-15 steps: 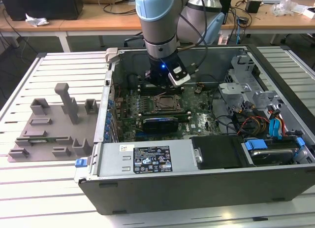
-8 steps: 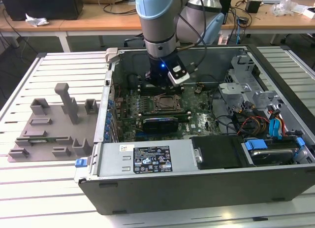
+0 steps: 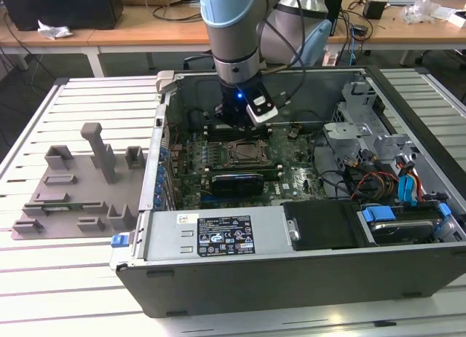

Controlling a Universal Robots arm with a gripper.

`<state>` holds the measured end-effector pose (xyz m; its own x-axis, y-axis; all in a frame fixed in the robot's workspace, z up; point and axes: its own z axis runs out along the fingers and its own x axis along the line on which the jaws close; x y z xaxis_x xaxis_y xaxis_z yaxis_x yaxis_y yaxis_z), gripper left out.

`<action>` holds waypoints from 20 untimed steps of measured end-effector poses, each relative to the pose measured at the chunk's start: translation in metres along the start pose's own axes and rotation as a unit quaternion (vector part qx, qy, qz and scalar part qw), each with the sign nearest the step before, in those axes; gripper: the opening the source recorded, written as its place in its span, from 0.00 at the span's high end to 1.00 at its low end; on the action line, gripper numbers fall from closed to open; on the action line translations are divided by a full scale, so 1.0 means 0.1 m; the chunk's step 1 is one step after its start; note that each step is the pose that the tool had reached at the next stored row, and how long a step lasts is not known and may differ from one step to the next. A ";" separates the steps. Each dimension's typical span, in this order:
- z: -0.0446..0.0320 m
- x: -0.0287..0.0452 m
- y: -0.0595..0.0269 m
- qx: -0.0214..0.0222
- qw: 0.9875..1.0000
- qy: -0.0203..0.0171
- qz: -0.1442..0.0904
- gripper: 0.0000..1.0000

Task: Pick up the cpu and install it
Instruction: 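Install the first cpu locking lever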

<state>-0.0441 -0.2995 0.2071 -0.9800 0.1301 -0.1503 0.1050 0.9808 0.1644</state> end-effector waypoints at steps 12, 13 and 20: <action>0.038 0.051 0.057 0.006 0.999 -0.006 0.034 0.89; 0.043 0.052 0.056 0.010 0.999 -0.007 0.039 0.89; 0.064 0.055 0.053 0.021 0.998 -0.012 0.059 0.89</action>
<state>-0.0479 -0.2927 0.2009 -0.9561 0.2479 -0.1565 0.2266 0.9636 0.1420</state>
